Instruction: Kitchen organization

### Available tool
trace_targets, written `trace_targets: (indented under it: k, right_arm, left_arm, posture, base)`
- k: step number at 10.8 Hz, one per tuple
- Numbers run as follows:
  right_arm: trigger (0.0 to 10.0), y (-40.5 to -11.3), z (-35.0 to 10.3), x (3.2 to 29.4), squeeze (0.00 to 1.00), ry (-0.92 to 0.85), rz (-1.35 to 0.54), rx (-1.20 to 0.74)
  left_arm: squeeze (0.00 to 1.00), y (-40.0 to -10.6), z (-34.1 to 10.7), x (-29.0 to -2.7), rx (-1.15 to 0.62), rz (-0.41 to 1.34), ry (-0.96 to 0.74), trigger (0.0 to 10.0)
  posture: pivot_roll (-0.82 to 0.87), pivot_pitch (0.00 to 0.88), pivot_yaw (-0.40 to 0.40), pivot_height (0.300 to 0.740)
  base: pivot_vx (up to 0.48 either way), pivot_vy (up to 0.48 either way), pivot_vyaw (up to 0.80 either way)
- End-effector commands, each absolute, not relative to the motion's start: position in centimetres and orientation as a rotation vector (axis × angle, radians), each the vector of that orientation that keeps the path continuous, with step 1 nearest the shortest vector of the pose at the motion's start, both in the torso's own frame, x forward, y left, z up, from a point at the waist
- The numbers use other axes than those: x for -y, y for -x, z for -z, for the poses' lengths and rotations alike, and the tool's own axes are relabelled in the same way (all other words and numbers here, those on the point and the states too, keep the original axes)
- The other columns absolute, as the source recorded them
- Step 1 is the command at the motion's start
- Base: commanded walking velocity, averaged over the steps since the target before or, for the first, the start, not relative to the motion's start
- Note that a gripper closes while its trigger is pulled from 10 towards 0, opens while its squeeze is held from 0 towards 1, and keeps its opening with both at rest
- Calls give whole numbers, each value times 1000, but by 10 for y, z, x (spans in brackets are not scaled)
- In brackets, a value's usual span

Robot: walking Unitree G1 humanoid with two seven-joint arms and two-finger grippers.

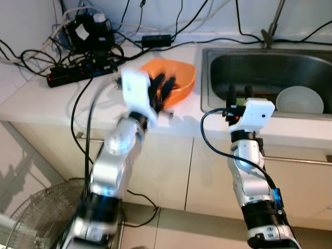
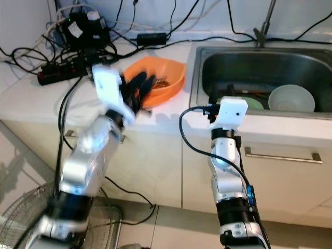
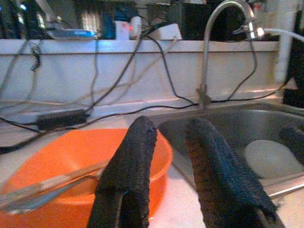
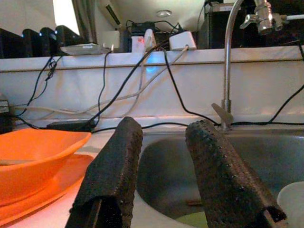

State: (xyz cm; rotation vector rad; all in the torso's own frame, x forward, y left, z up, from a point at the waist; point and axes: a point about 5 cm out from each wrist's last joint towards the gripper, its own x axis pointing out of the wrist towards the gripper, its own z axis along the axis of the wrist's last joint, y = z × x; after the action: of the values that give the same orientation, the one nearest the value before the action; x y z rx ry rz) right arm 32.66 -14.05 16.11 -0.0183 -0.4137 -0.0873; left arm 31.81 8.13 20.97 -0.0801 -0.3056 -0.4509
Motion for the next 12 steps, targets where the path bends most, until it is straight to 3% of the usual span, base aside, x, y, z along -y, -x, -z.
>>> trace_targets:
  k: [1, 4, 6, 10, 11, 12]
  right_arm:
    - [10000, -328, -164, 138, 0, 21, 77, 425]
    - [10000, -328, -163, 136, 0, 19, 70, 424]
    - [10000, -328, -162, 135, 0, 19, 65, 419]
    - [10000, -327, -161, 133, 0, 15, 62, 416]
    - [10000, -327, -161, 133, 0, 14, 61, 417]
    - [10000, -328, -162, 133, 0, 14, 62, 418]
  left_arm:
    - [1000, -314, -212, -86, 349, 409, 67, 10000]
    - [1000, -304, -197, -98, 380, 296, 39, 10000]
    - [1000, -291, -172, -91, 303, 400, -14, 10000]
    - [1000, -291, -159, -101, 277, 346, -56, 10000]
    - [0, -295, -159, -100, 281, 328, -52, 10000]
    - [0, -299, -160, -99, 285, 318, -49, 10000]
  posture:
    - [86, 0, 69, 740]
    - [93, 0, 64, 740]
    - [92, 0, 65, 740]
    - [96, 0, 69, 740]
    - [94, 0, 67, 740]
    - [94, 0, 65, 740]
  base:
    - [0, 0, 0]
    - [0, 0, 0]
    - [0, 0, 0]
    - [0, 0, 0]
    - [0, 0, 0]
    - [0, 0, 0]
